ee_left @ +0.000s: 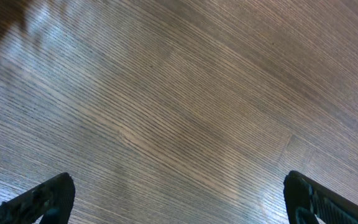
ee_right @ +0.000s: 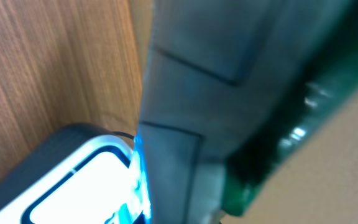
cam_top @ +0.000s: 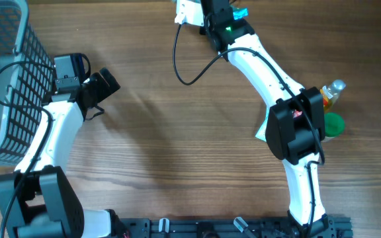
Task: Scan the item barcode
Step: 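Hold the glove pack against the white scanner, then carry the glove pack down and right toward the table centre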
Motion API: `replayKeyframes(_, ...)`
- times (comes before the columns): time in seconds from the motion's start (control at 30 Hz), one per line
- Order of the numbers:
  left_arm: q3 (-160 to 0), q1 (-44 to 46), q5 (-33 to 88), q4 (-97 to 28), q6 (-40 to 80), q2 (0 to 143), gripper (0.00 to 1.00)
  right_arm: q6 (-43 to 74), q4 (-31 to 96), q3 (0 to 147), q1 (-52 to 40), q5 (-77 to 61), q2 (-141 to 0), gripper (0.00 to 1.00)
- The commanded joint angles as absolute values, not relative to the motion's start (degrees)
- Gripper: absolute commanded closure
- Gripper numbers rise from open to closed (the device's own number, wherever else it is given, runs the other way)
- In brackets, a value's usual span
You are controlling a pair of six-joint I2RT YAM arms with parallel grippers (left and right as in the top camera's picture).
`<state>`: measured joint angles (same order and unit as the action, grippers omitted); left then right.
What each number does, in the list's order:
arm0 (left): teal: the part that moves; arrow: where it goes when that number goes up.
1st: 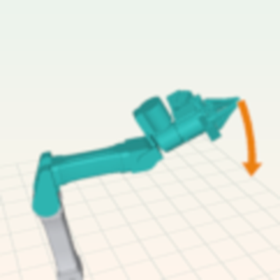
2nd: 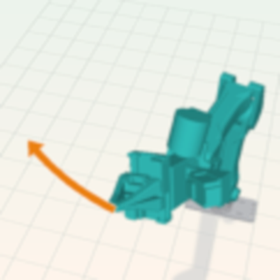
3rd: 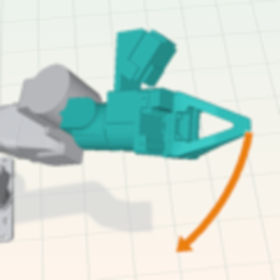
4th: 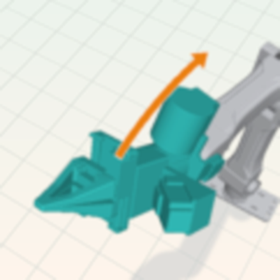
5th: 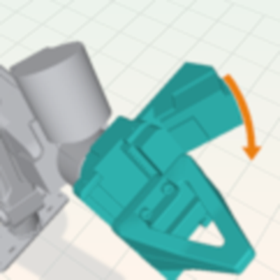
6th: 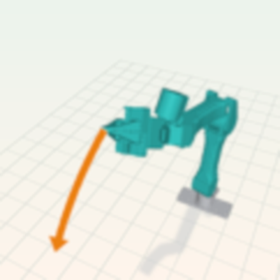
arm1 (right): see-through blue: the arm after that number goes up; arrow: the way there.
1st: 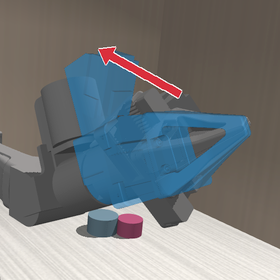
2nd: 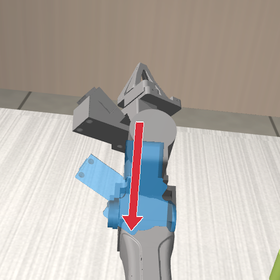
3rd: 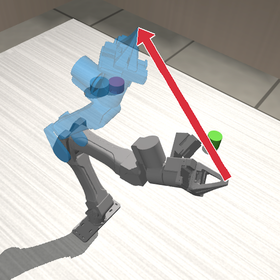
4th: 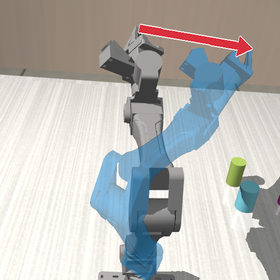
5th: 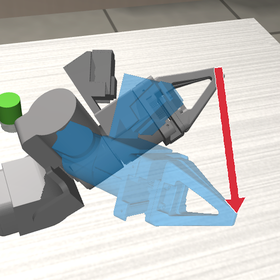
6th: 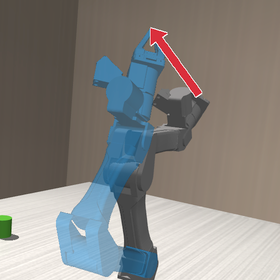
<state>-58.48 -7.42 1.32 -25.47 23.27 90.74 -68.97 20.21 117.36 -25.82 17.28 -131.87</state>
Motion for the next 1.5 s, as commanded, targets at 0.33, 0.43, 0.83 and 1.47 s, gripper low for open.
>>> replayKeyframes(0.33, -59.27, -7.64, 0.75, -25.47, 23.16, 90.02, 0.0, -60.86, 31.2, 117.62, -26.22, 7.42, -132.7, 0.96)
replayKeyframes(0.43, -59.27, -7.64, 0.75, -25.47, 23.16, 90.02, 0.0, -57.12, 35.2, 117.62, -26.17, 7.42, -132.7, 0.96)
replayKeyframes(0.83, -59.27, -7.64, 0.75, -25.47, 23.18, 90.02, 0.0, -50.94, 37.32, 117.62, -26.11, 7.42, -132.7, 0.95)
replayKeyframes(1.47, -59.27, -7.64, 0.75, -25.47, 23.16, 90.02, 0.0, -28.05, 53.01, 117.75, -25.76, 7.07, -111.07, 0.95)
